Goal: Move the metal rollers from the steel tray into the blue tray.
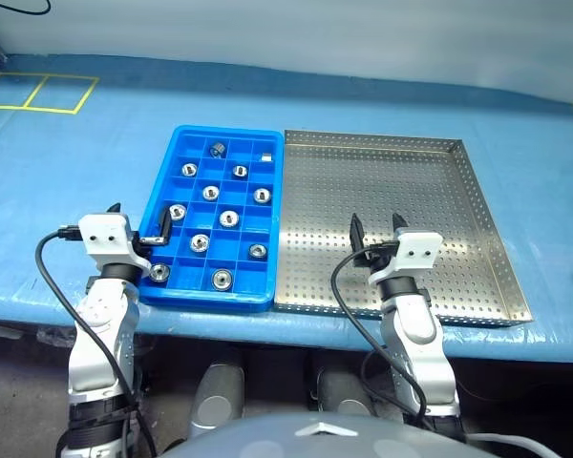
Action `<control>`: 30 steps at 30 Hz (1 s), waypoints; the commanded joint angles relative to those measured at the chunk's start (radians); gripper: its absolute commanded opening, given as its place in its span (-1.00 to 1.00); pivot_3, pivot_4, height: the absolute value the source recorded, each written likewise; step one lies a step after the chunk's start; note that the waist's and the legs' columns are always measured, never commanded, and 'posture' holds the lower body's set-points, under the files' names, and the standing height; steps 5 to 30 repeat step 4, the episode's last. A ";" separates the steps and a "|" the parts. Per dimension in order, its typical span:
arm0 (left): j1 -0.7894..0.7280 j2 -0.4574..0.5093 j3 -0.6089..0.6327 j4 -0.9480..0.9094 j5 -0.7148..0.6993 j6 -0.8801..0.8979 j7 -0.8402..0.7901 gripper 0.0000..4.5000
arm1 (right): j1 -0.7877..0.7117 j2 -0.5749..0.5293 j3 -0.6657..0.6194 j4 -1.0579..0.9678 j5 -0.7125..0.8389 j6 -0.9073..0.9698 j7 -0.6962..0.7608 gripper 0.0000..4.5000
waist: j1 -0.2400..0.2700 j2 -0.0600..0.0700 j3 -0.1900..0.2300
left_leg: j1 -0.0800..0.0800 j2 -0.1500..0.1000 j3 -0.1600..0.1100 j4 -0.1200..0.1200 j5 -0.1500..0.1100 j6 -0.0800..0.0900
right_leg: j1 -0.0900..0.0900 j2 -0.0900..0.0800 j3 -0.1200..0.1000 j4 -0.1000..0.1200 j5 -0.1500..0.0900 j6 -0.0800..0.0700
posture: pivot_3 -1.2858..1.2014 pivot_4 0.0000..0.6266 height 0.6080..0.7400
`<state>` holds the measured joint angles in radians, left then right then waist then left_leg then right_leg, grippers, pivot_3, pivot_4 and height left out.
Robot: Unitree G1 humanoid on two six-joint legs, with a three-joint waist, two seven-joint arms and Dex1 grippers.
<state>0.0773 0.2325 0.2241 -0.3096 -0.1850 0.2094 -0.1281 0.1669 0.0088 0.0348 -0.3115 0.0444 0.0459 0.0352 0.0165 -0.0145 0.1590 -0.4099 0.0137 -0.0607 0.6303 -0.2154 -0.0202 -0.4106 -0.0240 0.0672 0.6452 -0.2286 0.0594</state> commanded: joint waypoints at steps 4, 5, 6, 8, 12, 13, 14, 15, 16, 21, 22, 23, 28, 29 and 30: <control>-0.015 0.006 -0.001 -0.004 0.014 -0.019 -0.012 1.00 | -0.001 0.005 0.008 -0.009 -0.009 -0.017 -0.006 0.71 | 0.000 0.000 0.000 | 0.000 0.000 0.000 0.000 0.000 0.000 | 0.000 0.000 0.000 0.000 0.002 -0.002 | 0.12 -0.52 1.00; -0.015 0.006 -0.001 -0.004 0.014 -0.019 -0.012 1.00 | -0.001 0.005 0.008 -0.009 -0.009 -0.017 -0.006 0.71 | 0.000 0.000 0.000 | 0.000 0.000 0.000 0.000 0.000 0.000 | 0.000 0.000 0.000 0.000 0.002 -0.002 | 0.12 -0.52 1.00; -0.015 0.006 -0.001 -0.004 0.014 -0.019 -0.012 1.00 | -0.001 0.005 0.008 -0.009 -0.009 -0.017 -0.006 0.71 | 0.000 0.000 0.000 | 0.000 0.000 0.000 0.000 0.000 0.000 | 0.000 0.000 0.000 0.000 0.002 -0.002 | 0.12 -0.52 1.00; -0.015 0.006 -0.001 -0.004 0.014 -0.019 -0.012 1.00 | -0.001 0.005 0.008 -0.009 -0.009 -0.017 -0.006 0.71 | 0.000 0.000 0.000 | 0.000 0.000 0.000 0.000 0.000 0.000 | 0.000 0.000 0.000 0.000 0.002 -0.002 | 0.12 -0.52 1.00; -0.015 0.006 -0.001 -0.004 0.014 -0.019 -0.012 1.00 | -0.001 0.005 0.008 -0.009 -0.009 -0.017 -0.006 0.71 | 0.000 0.000 0.000 | 0.000 0.000 0.000 0.000 0.000 0.000 | 0.000 0.000 0.000 0.000 0.002 -0.002 | 0.12 -0.52 1.00; -0.015 0.006 -0.001 -0.004 0.014 -0.019 -0.012 1.00 | -0.001 0.005 0.008 -0.009 -0.009 -0.017 -0.006 0.71 | 0.000 0.000 0.000 | 0.000 0.000 0.000 0.000 0.000 0.000 | 0.000 0.000 0.000 0.000 0.002 -0.002 | 0.12 -0.52 1.00; -0.015 0.006 -0.001 -0.004 0.014 -0.019 -0.012 1.00 | -0.001 0.005 0.008 -0.009 -0.009 -0.017 -0.006 0.71 | 0.000 0.000 0.000 | 0.000 0.000 0.000 0.000 0.000 0.000 | 0.000 0.000 0.000 0.000 0.002 -0.002 | 0.12 -0.52 1.00; -0.015 0.006 -0.001 -0.004 0.014 -0.019 -0.012 1.00 | -0.001 0.005 0.008 -0.009 -0.009 -0.017 -0.006 0.71 | 0.000 0.000 0.000 | 0.000 0.000 0.000 0.000 0.000 0.000 | 0.000 0.000 0.000 0.000 0.002 -0.002 | 0.12 -0.52 1.00; -0.015 0.006 -0.001 -0.004 0.014 -0.019 -0.012 1.00 | -0.001 0.005 0.008 -0.009 -0.009 -0.017 -0.006 0.71 | 0.000 0.000 0.000 | 0.000 0.000 0.000 0.000 0.000 0.000 | 0.000 0.000 0.000 0.000 0.002 -0.002 | 0.12 -0.52 1.00; -0.015 0.006 -0.001 -0.004 0.014 -0.019 -0.012 1.00 | -0.001 0.005 0.008 -0.009 -0.009 -0.017 -0.006 0.71 | 0.000 0.000 0.000 | 0.000 0.000 0.000 0.000 0.000 0.000 | 0.000 0.000 0.000 0.000 0.002 -0.002 | 0.12 -0.52 1.00; -0.015 0.006 -0.001 -0.004 0.014 -0.019 -0.012 1.00 | -0.001 0.005 0.008 -0.009 -0.009 -0.017 -0.006 0.71 | 0.000 0.000 0.000 | 0.000 0.000 0.000 0.000 0.000 0.000 | 0.000 0.000 0.000 0.000 0.002 -0.002 | 0.12 -0.52 1.00; -0.015 0.006 -0.001 -0.004 0.014 -0.019 -0.012 1.00 | -0.001 0.005 0.008 -0.009 -0.009 -0.017 -0.006 0.71 | 0.000 0.000 0.000 | 0.000 0.000 0.000 0.000 0.000 0.000 | 0.000 0.000 0.000 0.000 0.002 -0.002 | 0.12 -0.52 1.00; -0.015 0.006 -0.001 -0.004 0.014 -0.019 -0.012 1.00 | -0.001 0.005 0.008 -0.009 -0.009 -0.017 -0.006 0.71 | 0.000 0.000 0.000 | 0.000 0.000 0.000 0.000 0.000 0.000 | 0.000 0.000 0.000 0.000 0.002 -0.002 | 0.12 -0.52 1.00; -0.015 0.006 -0.001 -0.004 0.014 -0.019 -0.012 1.00 | -0.001 0.005 0.008 -0.009 -0.009 -0.017 -0.006 0.71 | 0.000 0.000 0.000 | 0.000 0.000 0.000 0.000 0.000 0.000 | 0.000 0.000 0.000 0.000 0.002 -0.002 | 0.12 -0.52 1.00; -0.015 0.006 -0.001 -0.004 0.014 -0.019 -0.012 1.00 | -0.001 0.005 0.008 -0.009 -0.009 -0.017 -0.006 0.71 | 0.000 0.000 0.000 | 0.000 0.000 0.000 0.000 0.000 0.000 | 0.000 0.000 0.000 0.000 0.002 -0.002 | 0.12 -0.52 1.00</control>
